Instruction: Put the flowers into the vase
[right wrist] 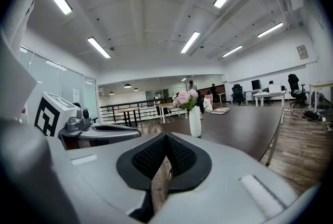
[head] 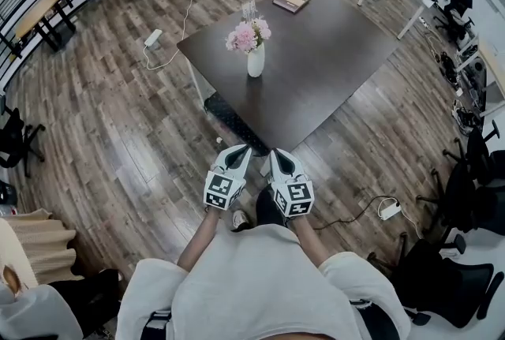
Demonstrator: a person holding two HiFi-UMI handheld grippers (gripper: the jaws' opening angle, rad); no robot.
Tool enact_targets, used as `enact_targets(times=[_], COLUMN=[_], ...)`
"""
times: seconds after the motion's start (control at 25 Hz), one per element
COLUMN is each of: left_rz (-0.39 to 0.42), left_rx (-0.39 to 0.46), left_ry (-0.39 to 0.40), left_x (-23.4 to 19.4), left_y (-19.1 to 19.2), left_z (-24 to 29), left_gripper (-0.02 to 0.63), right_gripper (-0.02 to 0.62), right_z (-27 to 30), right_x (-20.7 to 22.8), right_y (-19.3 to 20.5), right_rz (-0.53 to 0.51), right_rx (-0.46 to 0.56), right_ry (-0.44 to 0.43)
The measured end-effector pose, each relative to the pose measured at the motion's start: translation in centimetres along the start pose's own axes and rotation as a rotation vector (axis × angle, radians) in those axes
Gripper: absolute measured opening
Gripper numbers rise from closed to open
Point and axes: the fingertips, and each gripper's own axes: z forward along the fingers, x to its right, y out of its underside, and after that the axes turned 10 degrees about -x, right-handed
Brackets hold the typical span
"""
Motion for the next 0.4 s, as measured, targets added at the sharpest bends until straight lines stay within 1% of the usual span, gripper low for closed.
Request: enact_targets(times=[0.4], left_rz=[0.001], left_rx=[0.013], left_ry=[-0.002], left_x=[0.7], left_y=[-0.11], left_z=[-0.14], left_gripper=[0.011], right_gripper=[-0.005], right_z=[-0.75], right_x=[0.18], right_y=[0.2], right_rz=[-0.002], right_rx=[0.001], right_ry=[0.01])
